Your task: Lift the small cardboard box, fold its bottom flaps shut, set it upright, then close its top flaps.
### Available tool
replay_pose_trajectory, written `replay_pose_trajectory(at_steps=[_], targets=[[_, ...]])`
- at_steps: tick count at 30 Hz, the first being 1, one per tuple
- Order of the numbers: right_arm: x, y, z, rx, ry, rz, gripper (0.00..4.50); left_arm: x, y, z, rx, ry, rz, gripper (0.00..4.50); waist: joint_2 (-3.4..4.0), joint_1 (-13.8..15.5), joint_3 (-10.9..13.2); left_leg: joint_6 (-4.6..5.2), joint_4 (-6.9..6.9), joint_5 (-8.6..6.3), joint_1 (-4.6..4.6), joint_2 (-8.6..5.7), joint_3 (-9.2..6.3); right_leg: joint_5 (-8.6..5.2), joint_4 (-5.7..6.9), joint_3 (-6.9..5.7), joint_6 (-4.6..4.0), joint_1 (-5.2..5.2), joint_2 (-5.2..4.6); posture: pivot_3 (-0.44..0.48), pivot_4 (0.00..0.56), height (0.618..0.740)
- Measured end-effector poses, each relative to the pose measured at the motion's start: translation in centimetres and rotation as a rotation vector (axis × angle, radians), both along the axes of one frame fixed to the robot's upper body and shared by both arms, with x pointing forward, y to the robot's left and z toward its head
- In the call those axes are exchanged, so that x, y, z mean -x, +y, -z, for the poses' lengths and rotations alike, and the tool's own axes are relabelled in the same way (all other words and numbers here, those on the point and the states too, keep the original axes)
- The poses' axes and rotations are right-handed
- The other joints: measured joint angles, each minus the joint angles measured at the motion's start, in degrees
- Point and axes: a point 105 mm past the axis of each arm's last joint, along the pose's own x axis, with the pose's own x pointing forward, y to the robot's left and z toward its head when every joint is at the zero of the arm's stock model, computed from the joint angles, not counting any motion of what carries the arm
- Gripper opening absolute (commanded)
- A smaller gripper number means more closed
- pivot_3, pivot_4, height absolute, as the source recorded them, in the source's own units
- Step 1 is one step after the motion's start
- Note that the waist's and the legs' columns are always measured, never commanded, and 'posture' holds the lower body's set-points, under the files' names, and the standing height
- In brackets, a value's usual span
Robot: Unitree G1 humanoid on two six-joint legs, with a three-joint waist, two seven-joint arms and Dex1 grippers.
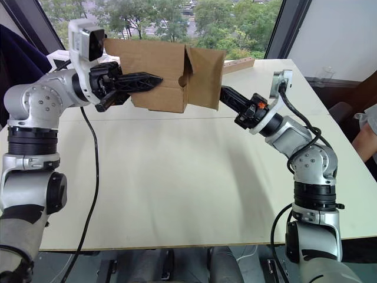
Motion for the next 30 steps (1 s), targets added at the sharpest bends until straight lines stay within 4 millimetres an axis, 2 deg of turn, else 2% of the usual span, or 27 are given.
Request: replay_pose_trajectory(at_steps=[3,8,9,10,14,16,26,29,30], targets=[[1.4,0.9,-1.0,-0.047,-0.022,-0.075,0.02,0.1,-0.1,-0.1,-0.002,-0.005,0.003,0.0,0.0,0.0,0.0,0.0,0.0,0.0,0.0,0.01,0.0,0.0,0.0,0.0,0.0,0.0,0.0,0.0,0.15,0.74],[1.4,1.4,-1.0,-0.088,-0.004,-0.094,0.02,0.1,-0.1,-0.1,-0.002,-0.006,0.003,0.0,0.0,0.0,0.0,0.0,0.0,0.0,0.0,0.0,0.0,0.0,0.01,0.0,0.0,0.0,0.0,0.0,0.15,0.74],[1.4,1.5,-1.0,-0.093,-0.003,-0.095,0.51,0.1,-0.1,-0.1,-0.002,-0.006,0.003,0.0,0.0,0.0,0.0,0.0,0.0,0.0,0.0,0.0,0.0,0.0,0.01,0.0,0.0,0.0,0.0,0.0,0.15,0.74],[1.4,1.6,-0.9,-0.099,-0.001,-0.097,0.73,0.1,-0.1,-0.1,-0.002,-0.006,0.003,0.0,0.0,0.0,0.0,0.0,0.0,0.0,0.0,0.0,0.0,0.0,0.01,0.0,0.0,0.0,0.0,0.0,0.15,0.74],[1.1,1.7,-0.7,-0.128,0.022,-0.104,2.4,0.1,-0.1,-0.1,-0.002,-0.006,0.003,0.0,0.0,-0.1,0.0,0.0,0.0,0.0,0.0,0.0,0.0,0.0,0.01,0.0,0.0,0.0,0.01,0.0,0.15,0.74],[0.9,1.6,-0.7,-0.149,0.033,-0.107,3.06,0.1,-0.1,-0.1,-0.002,-0.006,0.003,0.0,0.01,-0.1,0.0,0.0,0.0,0.0,0.0,0.0,0.0,0.0,0.01,0.0,0.0,0.0,0.0,0.0,0.15,0.74],[0.9,1.5,-1.3,-0.344,0.094,-0.182,3.06,0.0,-0.1,-0.1,-0.002,-0.003,-0.011,0.0,0.02,-0.1,0.0,0.0,0.0,0.0,0.0,0.0,0.01,0.0,0.03,0.0,0.0,-0.02,0.01,0.0,0.15,0.74],[0.8,1.5,-1.0,-0.347,0.106,-0.176,2.35,-0.1,-0.1,-0.1,-0.002,-0.003,-0.012,0.0,0.02,-0.1,0.0,0.0,0.0,0.0,0.0,0.0,0.01,0.0,0.03,0.0,0.0,-0.02,0.0,0.0,0.15,0.74],[0.8,1.5,-1.0,-0.347,0.106,-0.174,1.94,-0.1,-0.1,-0.1,-0.002,-0.003,-0.012,0.0,0.02,-0.1,0.0,0.0,0.0,0.0,0.0,0.0,0.01,0.0,0.03,0.0,0.0,-0.02,0.0,0.0,0.15,0.74]])
